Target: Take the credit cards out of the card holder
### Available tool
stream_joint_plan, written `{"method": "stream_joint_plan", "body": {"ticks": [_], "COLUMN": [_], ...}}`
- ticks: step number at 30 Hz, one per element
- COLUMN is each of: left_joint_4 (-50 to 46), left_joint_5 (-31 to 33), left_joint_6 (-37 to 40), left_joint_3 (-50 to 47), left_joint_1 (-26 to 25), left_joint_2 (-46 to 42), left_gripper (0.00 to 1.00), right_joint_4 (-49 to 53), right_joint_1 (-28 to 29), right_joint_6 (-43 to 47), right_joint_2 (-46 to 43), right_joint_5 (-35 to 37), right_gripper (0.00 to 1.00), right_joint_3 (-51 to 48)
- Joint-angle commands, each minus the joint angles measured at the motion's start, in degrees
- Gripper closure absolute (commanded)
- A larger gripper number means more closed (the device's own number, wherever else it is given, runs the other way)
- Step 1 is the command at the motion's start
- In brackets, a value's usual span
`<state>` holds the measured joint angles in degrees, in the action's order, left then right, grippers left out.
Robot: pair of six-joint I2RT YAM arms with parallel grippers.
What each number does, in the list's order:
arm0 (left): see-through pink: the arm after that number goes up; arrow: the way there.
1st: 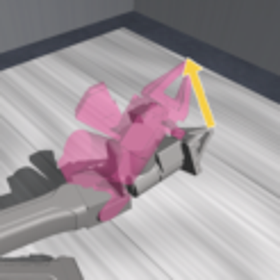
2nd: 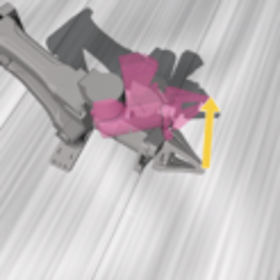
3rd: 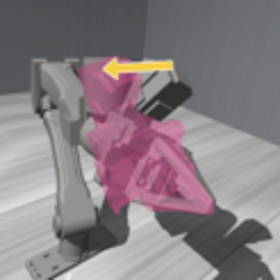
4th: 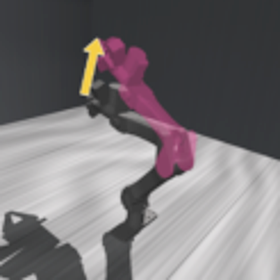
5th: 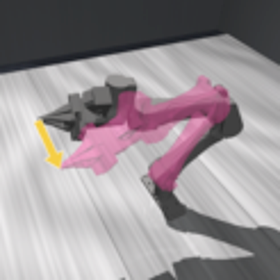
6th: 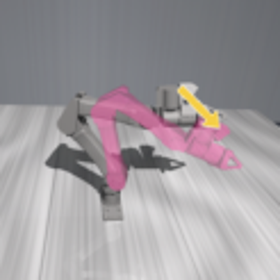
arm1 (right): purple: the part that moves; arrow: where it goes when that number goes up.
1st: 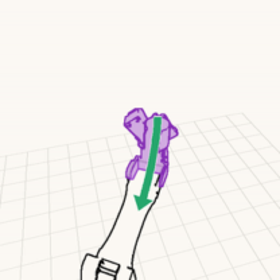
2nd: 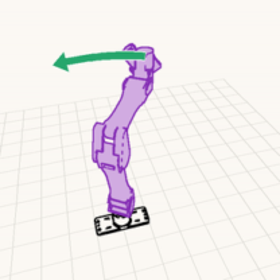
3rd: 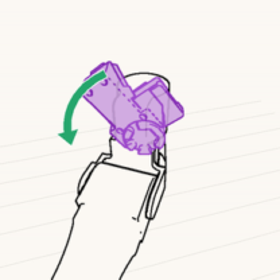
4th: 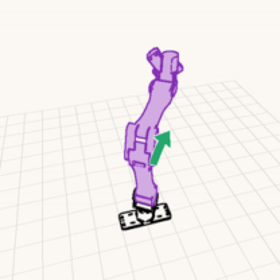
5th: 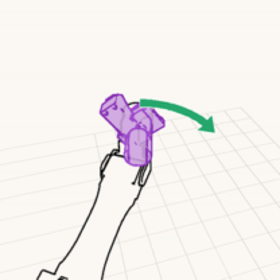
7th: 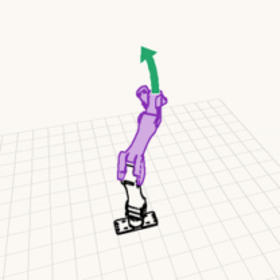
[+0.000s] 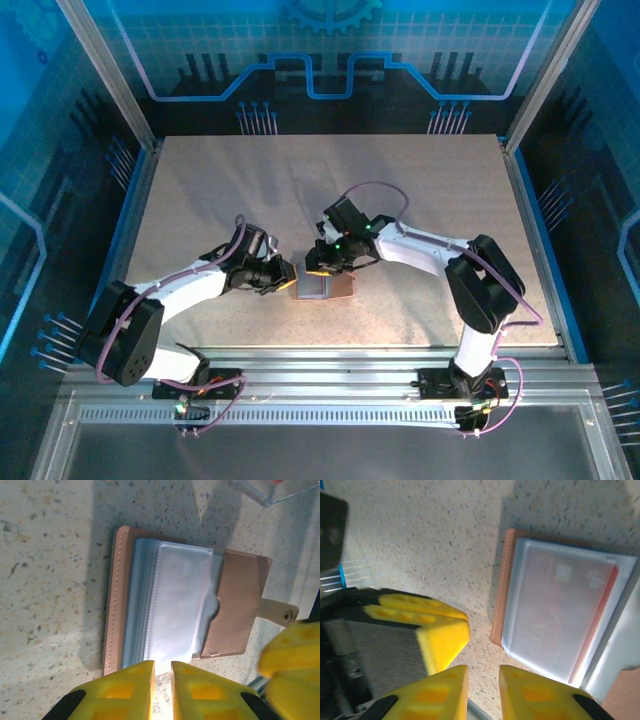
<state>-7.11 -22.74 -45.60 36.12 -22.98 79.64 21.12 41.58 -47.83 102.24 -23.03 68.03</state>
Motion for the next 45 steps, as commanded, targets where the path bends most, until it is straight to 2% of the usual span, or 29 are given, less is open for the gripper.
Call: {"method": "stream_joint_plan", "body": {"ticks": [1, 6, 12, 17, 33, 45], "left_joint_4": [1.1, -0.5, -4.2, -2.8, -0.8, -1.1], "left_joint_5": [1.1, 1.0, -0.3, 0.7, 0.2, 0.9], "left_joint_6": [-1.4, -0.9, 0.3, -1.7, -2.2, -2.4], "left_joint_3": [-0.2, 1.6, 6.8, 7.4, 5.3, 4.5], "left_joint_1": [0.4, 0.3, 0.3, 0.2, 0.1, -0.4], "left_joint_2": [-0.5, 1.2, 4.8, 4.7, 5.4, 5.7], "left_gripper": [0.83, 0.82, 0.82, 0.82, 0.82, 0.82], "right_joint_4": [-2.8, -6.0, -2.9, -2.9, -2.1, -1.8], "right_joint_1": [1.0, 1.9, 3.5, 3.6, 3.2, 1.8], "right_joint_6": [-2.6, -3.5, -2.9, -4.3, -5.4, -5.1], "right_joint_2": [2.2, 2.7, 3.8, 4.0, 7.1, 5.6], "right_joint_5": [-0.4, 1.1, 2.3, 3.5, 4.7, 5.8], "right_gripper": [0.77, 0.76, 0.76, 0.76, 0.76, 0.76], "right_joint_3": [-2.8, -4.4, -1.3, -1.2, 1.0, -1.7]}}
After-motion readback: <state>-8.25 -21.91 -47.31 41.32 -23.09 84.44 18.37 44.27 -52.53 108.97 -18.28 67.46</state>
